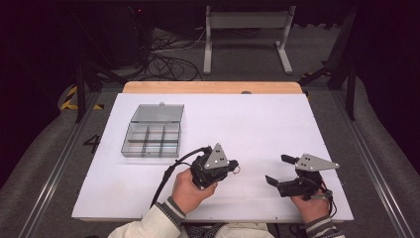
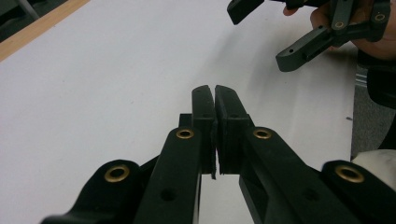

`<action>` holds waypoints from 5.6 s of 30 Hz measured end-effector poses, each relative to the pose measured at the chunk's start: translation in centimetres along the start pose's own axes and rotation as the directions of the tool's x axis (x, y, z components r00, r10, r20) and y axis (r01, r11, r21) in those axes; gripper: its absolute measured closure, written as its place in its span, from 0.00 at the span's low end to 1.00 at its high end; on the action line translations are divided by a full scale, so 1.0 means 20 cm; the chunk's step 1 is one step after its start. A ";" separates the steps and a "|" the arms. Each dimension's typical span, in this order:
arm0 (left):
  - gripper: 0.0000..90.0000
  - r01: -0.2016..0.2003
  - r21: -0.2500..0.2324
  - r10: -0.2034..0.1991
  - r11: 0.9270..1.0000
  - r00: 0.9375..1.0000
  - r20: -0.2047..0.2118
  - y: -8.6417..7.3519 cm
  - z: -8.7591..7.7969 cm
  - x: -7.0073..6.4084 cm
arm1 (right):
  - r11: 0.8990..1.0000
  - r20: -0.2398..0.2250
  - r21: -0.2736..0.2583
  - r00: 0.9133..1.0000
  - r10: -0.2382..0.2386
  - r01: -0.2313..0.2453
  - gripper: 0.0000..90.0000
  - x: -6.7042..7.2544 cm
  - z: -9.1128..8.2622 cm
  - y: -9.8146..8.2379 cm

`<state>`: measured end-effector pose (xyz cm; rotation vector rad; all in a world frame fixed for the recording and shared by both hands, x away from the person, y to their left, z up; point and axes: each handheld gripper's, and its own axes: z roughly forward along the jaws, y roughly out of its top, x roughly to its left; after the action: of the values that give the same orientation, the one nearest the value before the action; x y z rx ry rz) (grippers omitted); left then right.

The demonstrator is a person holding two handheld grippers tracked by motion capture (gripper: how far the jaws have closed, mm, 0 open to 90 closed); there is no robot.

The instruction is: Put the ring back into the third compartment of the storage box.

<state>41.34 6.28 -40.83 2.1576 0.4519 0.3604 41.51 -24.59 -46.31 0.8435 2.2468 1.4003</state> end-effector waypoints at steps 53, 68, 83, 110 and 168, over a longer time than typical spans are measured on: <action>0.98 0.206 0.059 -0.182 0.977 0.942 -0.282 -0.16 -0.31 0.62 | 1.000 -0.003 0.007 1.000 0.003 -0.003 0.08 0.00 0.01 0.00; 0.98 0.293 0.088 -0.245 0.952 0.903 -0.353 -0.23 -0.29 0.78 | 1.000 -0.007 0.010 1.000 0.000 0.000 0.08 0.00 0.01 0.00; 0.98 0.358 0.118 -0.287 0.926 0.874 -0.392 -0.29 -0.25 0.87 | 1.000 -0.009 0.011 1.000 0.000 0.000 0.08 0.00 0.01 0.00; 0.98 0.426 0.239 -0.316 0.872 0.865 -0.391 -0.37 -0.16 0.94 | 1.000 -0.010 0.013 1.000 0.001 -0.001 0.08 0.00 0.01 0.00; 0.68 0.376 0.159 -0.288 0.913 0.869 -0.402 -0.30 -0.20 0.87 | 1.000 -0.023 0.011 1.000 -0.004 0.004 0.08 0.01 0.01 0.00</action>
<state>54.11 20.07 -41.86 2.1805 1.1204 0.5428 41.52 -24.34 -46.43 0.8302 2.2742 1.4037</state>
